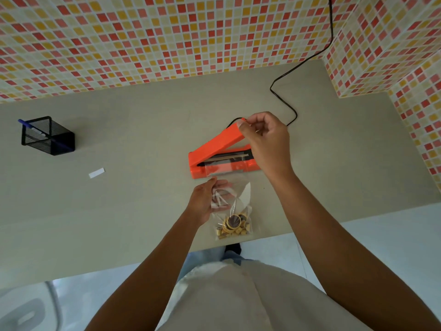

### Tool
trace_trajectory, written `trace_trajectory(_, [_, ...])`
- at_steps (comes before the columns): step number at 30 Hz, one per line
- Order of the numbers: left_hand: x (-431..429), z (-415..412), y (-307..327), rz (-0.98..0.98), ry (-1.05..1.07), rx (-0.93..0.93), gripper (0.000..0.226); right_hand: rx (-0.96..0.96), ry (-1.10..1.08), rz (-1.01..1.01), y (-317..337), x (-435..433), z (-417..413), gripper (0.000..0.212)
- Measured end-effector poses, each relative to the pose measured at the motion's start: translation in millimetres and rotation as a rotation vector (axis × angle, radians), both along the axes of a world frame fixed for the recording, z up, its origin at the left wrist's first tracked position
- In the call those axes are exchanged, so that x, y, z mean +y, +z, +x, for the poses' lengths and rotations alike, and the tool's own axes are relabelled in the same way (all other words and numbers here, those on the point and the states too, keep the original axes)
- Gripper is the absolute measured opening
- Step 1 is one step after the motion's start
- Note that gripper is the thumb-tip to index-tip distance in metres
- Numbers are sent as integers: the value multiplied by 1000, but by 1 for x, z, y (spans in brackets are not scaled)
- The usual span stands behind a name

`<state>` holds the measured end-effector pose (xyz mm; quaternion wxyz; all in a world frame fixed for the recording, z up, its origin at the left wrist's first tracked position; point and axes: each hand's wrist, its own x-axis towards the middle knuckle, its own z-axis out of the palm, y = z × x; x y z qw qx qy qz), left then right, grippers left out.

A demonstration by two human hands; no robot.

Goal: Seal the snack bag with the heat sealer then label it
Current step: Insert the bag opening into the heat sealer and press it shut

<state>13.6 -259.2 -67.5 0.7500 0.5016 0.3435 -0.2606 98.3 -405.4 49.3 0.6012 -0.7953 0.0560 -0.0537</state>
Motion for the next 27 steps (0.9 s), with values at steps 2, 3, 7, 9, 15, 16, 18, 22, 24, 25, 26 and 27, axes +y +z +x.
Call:
trace_trajectory(2, [0, 0, -1, -1, 6, -1, 36, 15, -8, -3, -4, -7, -1, 12])
trace_trajectory(3, [0, 0, -2, -2, 8, 1, 36, 23, -14, -6, -6, -10, -1, 12])
trace_trajectory(7, [0, 1, -5, 3, 12, 16, 36, 67, -51, -50, -17, -21, 0, 13])
trace_trajectory(9, [1, 0, -6, 1, 4, 17, 37, 88, -67, -61, -23, -25, 0, 15])
trace_trajectory(15, [3, 0, -6, 4, -7, 18, 38, 154, -111, -21, -38, -29, 0, 22])
trace_trajectory(16, [2, 0, -5, 4, -9, 21, 39, 160, -119, -19, -40, -30, 1, 23])
trace_trajectory(18, [2, 0, -5, 9, -10, 24, 39, 172, -126, -20, -43, -31, 0, 23])
trace_trajectory(22, [2, 2, -2, 11, -13, 30, 38, 185, -129, -7, -46, -33, 1, 25])
trace_trajectory(24, [2, 2, -2, 17, -19, 34, 39, 192, -132, -6, -48, -34, 1, 27])
trace_trajectory(25, [2, 2, -2, 21, -23, 35, 39, 197, -132, -5, -49, -35, 2, 28])
trace_trajectory(26, [2, 2, -2, 24, -28, 34, 39, 201, -132, -3, -50, -35, 2, 28])
trace_trajectory(27, [2, 2, -1, 26, -29, 34, 39, 204, -132, 0, -51, -35, 2, 28])
